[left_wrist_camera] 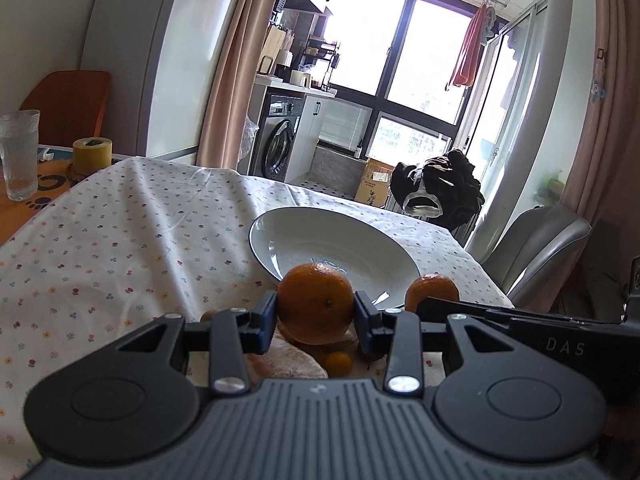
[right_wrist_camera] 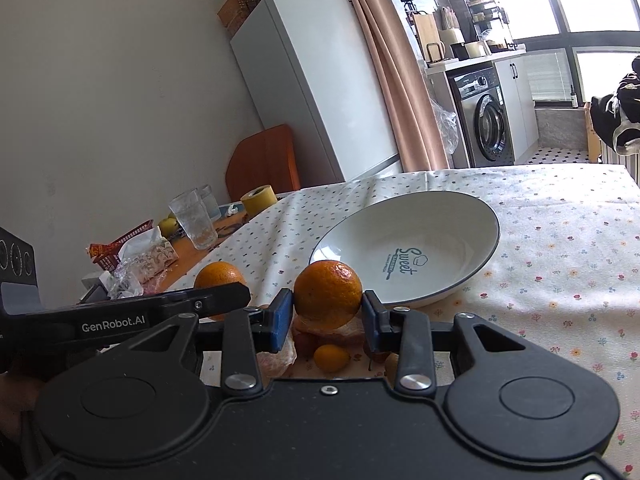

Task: Organize fruits
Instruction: 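Carry both oranges into the white bowl and open both grippers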

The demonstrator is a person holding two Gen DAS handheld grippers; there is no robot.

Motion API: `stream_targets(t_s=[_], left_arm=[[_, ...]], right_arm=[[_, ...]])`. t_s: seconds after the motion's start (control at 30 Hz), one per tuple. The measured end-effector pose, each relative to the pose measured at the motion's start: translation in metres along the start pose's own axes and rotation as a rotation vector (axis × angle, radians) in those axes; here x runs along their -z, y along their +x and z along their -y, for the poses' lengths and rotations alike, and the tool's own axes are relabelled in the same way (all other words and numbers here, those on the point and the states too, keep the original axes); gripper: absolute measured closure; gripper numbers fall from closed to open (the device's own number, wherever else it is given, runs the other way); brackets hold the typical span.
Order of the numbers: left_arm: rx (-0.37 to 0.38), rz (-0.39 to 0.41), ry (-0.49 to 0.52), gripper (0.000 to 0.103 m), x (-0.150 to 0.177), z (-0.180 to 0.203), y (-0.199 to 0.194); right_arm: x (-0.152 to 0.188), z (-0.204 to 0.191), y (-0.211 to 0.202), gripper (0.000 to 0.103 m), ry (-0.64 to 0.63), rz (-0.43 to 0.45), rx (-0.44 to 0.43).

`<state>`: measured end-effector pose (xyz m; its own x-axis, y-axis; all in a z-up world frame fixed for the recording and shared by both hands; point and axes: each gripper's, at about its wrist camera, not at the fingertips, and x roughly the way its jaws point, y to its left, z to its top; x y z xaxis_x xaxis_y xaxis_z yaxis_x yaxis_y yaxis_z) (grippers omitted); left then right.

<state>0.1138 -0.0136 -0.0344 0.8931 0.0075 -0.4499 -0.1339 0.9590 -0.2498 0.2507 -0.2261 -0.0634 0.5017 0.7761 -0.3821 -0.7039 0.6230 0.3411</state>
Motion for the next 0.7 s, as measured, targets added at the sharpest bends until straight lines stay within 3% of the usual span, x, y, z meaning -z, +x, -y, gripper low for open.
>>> stream_targets(t_s=[0.7], left_arm=[[-0.033,0.005,-0.005,0.065,-0.027,-0.012,0.034]], right_arm=[[-0.029,0.012,0.029,0.068,-0.003,0.020,0.030]])
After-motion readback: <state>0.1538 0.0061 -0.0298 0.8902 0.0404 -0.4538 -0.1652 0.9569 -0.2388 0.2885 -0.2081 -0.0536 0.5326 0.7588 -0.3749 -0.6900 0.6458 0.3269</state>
